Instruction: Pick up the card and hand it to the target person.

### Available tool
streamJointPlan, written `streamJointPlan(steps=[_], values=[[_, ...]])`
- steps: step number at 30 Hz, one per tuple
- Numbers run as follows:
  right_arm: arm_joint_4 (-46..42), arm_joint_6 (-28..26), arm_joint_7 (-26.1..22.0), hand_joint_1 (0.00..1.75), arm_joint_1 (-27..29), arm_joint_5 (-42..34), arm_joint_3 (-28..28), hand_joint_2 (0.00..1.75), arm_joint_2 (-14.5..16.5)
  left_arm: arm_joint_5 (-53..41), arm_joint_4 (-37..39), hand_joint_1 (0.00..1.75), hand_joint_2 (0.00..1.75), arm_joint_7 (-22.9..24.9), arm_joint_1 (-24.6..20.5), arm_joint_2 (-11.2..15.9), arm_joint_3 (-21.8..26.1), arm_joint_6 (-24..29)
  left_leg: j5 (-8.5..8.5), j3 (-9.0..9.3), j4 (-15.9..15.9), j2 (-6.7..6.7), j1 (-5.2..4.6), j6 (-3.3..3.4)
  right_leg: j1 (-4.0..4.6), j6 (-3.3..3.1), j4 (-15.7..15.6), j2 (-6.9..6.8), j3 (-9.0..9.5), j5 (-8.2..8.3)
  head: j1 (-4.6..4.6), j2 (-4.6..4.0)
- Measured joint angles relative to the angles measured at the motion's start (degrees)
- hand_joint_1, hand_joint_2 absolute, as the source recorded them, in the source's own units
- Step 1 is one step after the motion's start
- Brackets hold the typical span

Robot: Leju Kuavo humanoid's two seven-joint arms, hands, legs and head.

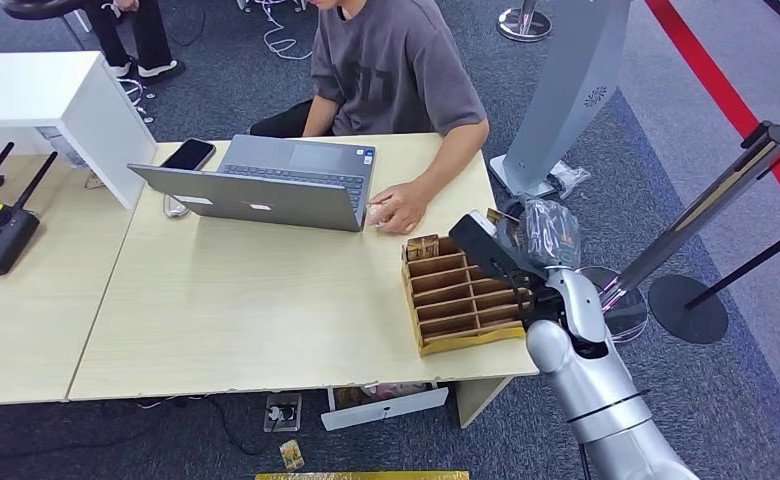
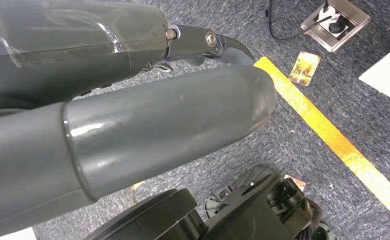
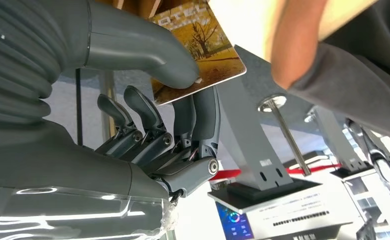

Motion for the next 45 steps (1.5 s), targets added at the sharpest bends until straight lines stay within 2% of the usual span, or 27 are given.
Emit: streamJointPlan(steps=[8, 16, 18, 20, 26, 37, 45], values=[[-2.6, 0.1, 0.1, 1.55, -1.1, -0.6, -1.1, 1.75, -0.4, -0.1, 0.0, 0.0, 0.0, 0.0, 0.0, 0.0, 0.0, 0.0, 0.0, -0.01, 0.0, 0.0, 0.0, 0.0, 0.0, 0.0, 0.0, 0.0, 0.0, 0.0, -0.01, 0.0], [-3.8, -0.5, 0.0, 1.48, -1.2, -1.5, -1.4, 1.75, -0.6, -0.4, 0.0, 0.0, 0.0, 0.1, 0.0, 0.0, 0.0, -0.1, 0.0, -0.01, 0.0, 0.0, 0.0, 0.0, 0.0, 0.0, 0.0, 0.0, 0.0, 0.0, -0.01, 0.0], [-4.3, -1.2, -0.4, 1.57, -1.6, -2.6, -1.7, 1.75, -0.6, -0.7, 0.0, 0.0, 0.0, 0.2, 0.0, 0.0, 0.0, -0.2, 0.0, -0.01, 0.0, 0.0, 0.0, 0.0, 0.0, 0.0, 0.0, 0.0, 0.0, 0.0, -0.01, 0.0], [-4.8, -2.5, -1.3, 1.66, -2.2, -3.8, -2.3, 1.75, -0.6, -1.1, 0.0, 0.0, 0.0, 0.3, 0.0, 0.0, -0.1, -0.5, 0.0, -0.01, 0.0, 0.0, 0.0, 0.0, 0.0, 0.0, 0.0, 0.0, 0.0, 0.0, -0.01, 0.0], [-4.5, -10.5, -6.7, 1.56, -4.1, -5.9, -4.5, 1.75, 0.4, -2.9, 0.0, 0.0, 0.0, 0.9, -0.3, 0.0, -0.7, -1.4, 0.0, -0.05, 0.0, -0.01, 0.0, 0.0, 0.0, 0.0, 0.0, -0.02, 0.0, 0.0, 0.01, 0.0], [12.0, -17.0, -14.5, 1.55, -8.8, -7.2, -5.9, 1.75, 5.3, -4.6, -0.2, 0.0, 0.0, 1.3, -1.3, -0.2, -1.8, -2.1, 0.0, -0.06, 0.0, -0.04, 0.01, 0.0, 0.01, 0.0, 0.0, -0.04, 0.0, 0.0, 0.0, 0.0], [21.5, -18.2, -16.1, 1.54, -11.1, -8.0, -5.9, 1.75, 8.5, -5.3, -0.3, 0.0, 0.0, 1.4, -1.9, -0.2, -2.4, -2.5, 0.0, -0.07, 0.0, -0.04, 0.01, 0.0, 0.01, -0.03, 0.0, -0.04, -0.02, -0.02, 0.01, 0.0]])
